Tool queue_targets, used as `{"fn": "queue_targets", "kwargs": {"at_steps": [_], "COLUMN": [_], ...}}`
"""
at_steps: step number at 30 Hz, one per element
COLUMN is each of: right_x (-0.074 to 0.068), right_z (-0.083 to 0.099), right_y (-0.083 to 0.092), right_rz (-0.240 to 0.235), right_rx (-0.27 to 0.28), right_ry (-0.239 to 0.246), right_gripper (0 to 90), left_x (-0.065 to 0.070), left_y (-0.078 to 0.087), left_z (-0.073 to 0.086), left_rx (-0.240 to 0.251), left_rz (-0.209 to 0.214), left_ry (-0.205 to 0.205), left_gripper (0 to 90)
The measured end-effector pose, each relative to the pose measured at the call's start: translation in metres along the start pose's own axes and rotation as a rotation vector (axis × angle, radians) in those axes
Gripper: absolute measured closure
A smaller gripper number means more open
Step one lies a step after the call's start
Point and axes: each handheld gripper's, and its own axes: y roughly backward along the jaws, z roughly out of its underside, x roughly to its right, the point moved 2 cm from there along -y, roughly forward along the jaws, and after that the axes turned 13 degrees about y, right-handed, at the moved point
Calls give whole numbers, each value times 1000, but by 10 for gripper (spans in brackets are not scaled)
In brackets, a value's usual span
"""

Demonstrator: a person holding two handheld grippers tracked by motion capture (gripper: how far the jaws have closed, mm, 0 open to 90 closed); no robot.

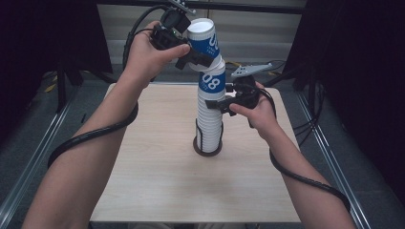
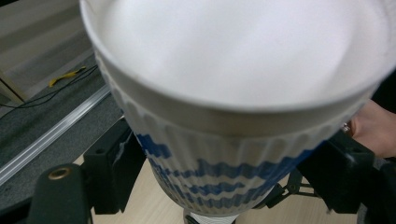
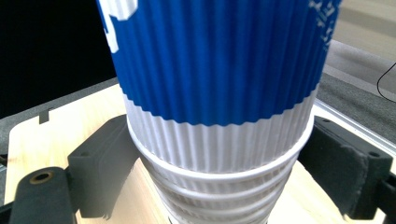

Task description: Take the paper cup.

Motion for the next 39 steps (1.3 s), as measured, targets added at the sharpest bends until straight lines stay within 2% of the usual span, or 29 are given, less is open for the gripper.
{"fn": "queue_targets", "kwargs": {"at_steps": [11, 20, 29, 33, 39], "right_x": [0, 0, -1, -2, -2], "right_z": [0, 0, 1, 1, 1], "right_y": [0, 0, 1, 1, 1], "right_rz": [0, 3, 4, 5, 4], "right_rx": [-3, 0, 0, -3, -2], "right_ry": [-1, -5, -6, -13, -11], "right_gripper": [127, 127, 126, 126, 126], "left_x": [-6, -18, -27, -32, -36], "left_y": [15, 29, 30, 27, 23], "left_z": [8, 27, 44, 57, 67], "left_rx": [10, 13, 15, 3, 0], "left_rz": [-10, -31, -36, -33, -30], "left_ry": [9, 37, 61, 76, 85], "left_gripper": [201, 201, 201, 201, 201]}}
